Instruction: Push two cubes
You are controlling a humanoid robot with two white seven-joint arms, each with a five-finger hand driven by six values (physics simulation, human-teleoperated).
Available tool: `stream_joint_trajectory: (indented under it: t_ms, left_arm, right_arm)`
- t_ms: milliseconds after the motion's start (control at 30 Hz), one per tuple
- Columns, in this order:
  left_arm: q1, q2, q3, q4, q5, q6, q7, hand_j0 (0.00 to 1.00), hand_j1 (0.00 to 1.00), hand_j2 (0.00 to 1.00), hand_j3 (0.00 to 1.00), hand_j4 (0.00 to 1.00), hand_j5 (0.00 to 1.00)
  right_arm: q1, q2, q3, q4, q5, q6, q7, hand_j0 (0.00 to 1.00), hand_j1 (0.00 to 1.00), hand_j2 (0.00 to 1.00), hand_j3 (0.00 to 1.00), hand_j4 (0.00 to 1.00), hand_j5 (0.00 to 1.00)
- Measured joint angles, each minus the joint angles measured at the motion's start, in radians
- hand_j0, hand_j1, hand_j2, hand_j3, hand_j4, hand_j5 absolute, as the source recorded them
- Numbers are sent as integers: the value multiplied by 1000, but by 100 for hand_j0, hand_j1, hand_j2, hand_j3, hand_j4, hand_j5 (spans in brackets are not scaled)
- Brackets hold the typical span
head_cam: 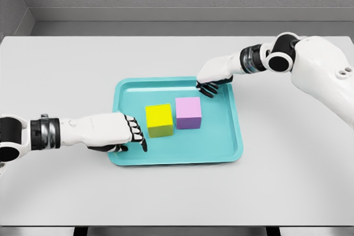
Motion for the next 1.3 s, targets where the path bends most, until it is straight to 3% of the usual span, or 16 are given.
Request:
stream_joint_trajectory:
  t_ms: [467,667,767,800,967,1100,1300]
  left_arm:
    - [15,-32,-23,0,3,0,0,63,63,63,63,63,63]
    - [15,8,22,6,4,0,0,63,63,63,63,63,63]
    - [5,24,51,43,3,0,0,63,63,63,63,63,63]
    - [-23,22,56,58,3,1,0,63,63,63,63,63,63]
    - [-57,-24,60,122,-9,1,0,63,63,63,63,63,63]
    - [-58,-84,58,176,-54,0,0,63,63,63,63,63,63]
    - [-58,-111,56,190,-69,0,0,63,63,63,63,63,63]
  right_arm:
    - [-8,29,37,-35,3,0,0,15,15,15,15,15,15]
    - [-5,28,38,-49,3,0,0,15,15,15,15,15,15]
    - [-5,28,39,-55,3,0,0,15,15,15,15,15,15]
    - [-5,28,39,-58,4,0,0,15,15,15,15,15,15]
    - [-6,27,41,-68,4,0,0,15,15,15,15,15,15]
    - [-5,27,50,-77,3,0,0,15,15,15,15,15,15]
    - [-5,27,53,-80,3,0,0,15,15,15,15,15,15]
